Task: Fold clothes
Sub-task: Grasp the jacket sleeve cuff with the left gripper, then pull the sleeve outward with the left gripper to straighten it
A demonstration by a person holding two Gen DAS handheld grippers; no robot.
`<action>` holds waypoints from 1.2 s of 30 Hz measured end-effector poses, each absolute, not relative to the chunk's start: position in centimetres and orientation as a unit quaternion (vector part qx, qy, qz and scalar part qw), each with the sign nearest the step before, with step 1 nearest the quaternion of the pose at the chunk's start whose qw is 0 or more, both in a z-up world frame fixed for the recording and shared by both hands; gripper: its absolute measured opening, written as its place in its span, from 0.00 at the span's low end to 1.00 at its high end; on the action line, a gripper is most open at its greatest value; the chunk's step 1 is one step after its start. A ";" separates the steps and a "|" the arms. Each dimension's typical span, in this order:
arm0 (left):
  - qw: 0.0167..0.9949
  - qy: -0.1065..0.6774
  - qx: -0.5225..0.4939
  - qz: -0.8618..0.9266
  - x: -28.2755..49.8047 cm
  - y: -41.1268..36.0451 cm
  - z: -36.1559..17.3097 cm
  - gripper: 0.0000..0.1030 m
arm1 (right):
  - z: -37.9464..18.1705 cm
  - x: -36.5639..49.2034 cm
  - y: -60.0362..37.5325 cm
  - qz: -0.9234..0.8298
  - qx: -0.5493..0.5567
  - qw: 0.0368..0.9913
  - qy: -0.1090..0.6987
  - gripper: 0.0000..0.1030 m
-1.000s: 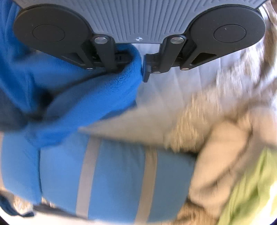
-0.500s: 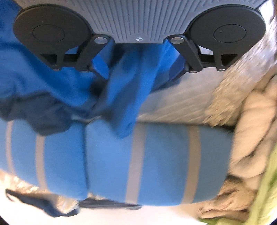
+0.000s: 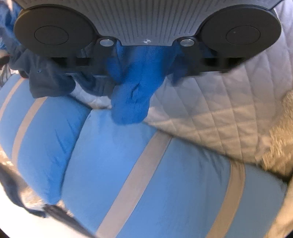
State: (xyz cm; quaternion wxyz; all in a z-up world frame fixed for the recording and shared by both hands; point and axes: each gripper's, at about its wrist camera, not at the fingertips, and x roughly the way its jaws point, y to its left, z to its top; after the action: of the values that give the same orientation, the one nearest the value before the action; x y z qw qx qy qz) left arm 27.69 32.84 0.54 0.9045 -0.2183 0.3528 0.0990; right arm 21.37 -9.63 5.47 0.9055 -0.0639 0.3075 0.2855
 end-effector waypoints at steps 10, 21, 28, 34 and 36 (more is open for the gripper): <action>0.939 0.217 -0.163 0.212 16.4 33.1 7.3 0.08 | 5.2 21.6 -9.2 0.276 -0.073 0.910 0.301 1.00; 0.868 0.145 -0.225 0.418 -7.5 37.6 2.3 0.11 | 5.3 20.5 -9.2 0.265 -0.093 0.918 0.279 1.00; 0.802 0.189 -0.393 0.408 -13.6 40.9 -5.8 0.20 | 4.3 19.7 -8.5 0.257 -0.121 0.917 0.280 1.00; 0.802 0.157 -0.403 0.413 -16.4 42.0 -4.4 0.59 | 3.7 19.6 -8.2 0.247 -0.131 0.918 0.283 1.00; 0.798 0.135 -0.418 0.412 -17.5 43.2 -4.1 0.67 | 3.7 19.7 -8.1 0.245 -0.134 0.918 0.282 1.00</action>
State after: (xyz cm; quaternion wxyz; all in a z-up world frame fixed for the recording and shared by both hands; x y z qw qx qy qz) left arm -17.52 43.15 -4.06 0.7983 -0.4176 0.1351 0.4124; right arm 19.65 -8.12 3.70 0.9179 -0.1335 0.2819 0.2451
